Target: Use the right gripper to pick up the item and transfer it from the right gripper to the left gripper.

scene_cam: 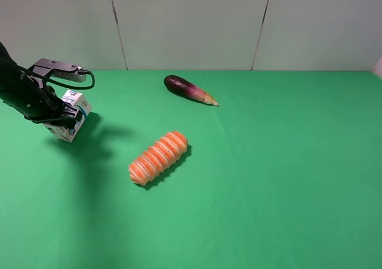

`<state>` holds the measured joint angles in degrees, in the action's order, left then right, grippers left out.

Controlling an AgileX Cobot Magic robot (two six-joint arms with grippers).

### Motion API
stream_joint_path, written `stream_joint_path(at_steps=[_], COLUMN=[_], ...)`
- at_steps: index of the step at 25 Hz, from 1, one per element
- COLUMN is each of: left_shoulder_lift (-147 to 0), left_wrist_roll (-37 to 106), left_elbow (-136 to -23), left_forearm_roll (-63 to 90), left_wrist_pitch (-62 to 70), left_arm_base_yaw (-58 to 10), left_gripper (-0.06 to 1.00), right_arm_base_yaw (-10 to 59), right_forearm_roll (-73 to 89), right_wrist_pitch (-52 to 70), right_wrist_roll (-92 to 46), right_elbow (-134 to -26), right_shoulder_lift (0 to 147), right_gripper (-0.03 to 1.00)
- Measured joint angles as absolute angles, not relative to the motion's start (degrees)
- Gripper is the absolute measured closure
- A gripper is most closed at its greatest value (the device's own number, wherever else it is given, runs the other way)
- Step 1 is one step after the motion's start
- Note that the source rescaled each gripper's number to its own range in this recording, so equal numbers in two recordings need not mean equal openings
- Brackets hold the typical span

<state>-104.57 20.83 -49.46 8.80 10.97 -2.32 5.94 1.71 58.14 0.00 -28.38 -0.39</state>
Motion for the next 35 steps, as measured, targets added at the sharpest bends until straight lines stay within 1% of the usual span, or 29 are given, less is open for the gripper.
stream_joint_path(at_steps=[1,3,4,6,7,9,11,18,26,35], left_shoulder_lift=[-104.6,-104.7,-104.7,-104.7,-104.7,-104.7,-104.7,-99.5,-83.7,-62.7], left_wrist_roll=[20.8,20.8,20.8,20.8,20.8,20.8,20.8,20.5,19.4,19.1], left_elbow=[-49.5,-49.5,-49.5,-49.5,-49.5,-49.5,-49.5,-50.3,-50.6,-50.6], left_forearm_roll=[8.8,8.8,8.8,8.8,8.8,8.8,8.9,8.9,8.9,8.4], left_wrist_pitch=[10.4,9.4,9.4,9.3,9.3,9.3,9.5,15.4,24.0,38.2], left_arm_base_yaw=[-2.3,-2.3,-2.3,-2.3,-2.3,-2.3,-2.3,-2.3,-2.3,-2.3], left_gripper=[0.79,0.35,0.20,0.05,0.01,-0.03,-0.04,-0.05,-0.05,-0.06], right_arm_base_yaw=[5.9,5.9,5.9,5.9,5.9,5.9,5.9,5.9,5.9,5.9], right_forearm_roll=[1.7,1.7,1.7,1.7,1.7,1.7,1.7,1.7,1.7,1.7], right_wrist_pitch=[58.1,58.1,58.1,58.1,58.1,58.1,58.1,58.1,58.1,58.1], right_wrist_roll=[0.0,0.0,0.0,0.0,0.0,0.0,0.0,0.0,0.0,0.0], right_elbow=[-28.4,-28.4,-28.4,-28.4,-28.4,-28.4,-28.4,-28.4,-28.4,-28.4], right_shoulder_lift=[-0.4,-0.4,-0.4,-0.4,-0.4,-0.4,-0.4,-0.4,-0.4,-0.4], right_gripper=[-0.03,-0.03,-0.03,-0.03,-0.03,-0.03,-0.03,-0.03,-0.03,-0.03])
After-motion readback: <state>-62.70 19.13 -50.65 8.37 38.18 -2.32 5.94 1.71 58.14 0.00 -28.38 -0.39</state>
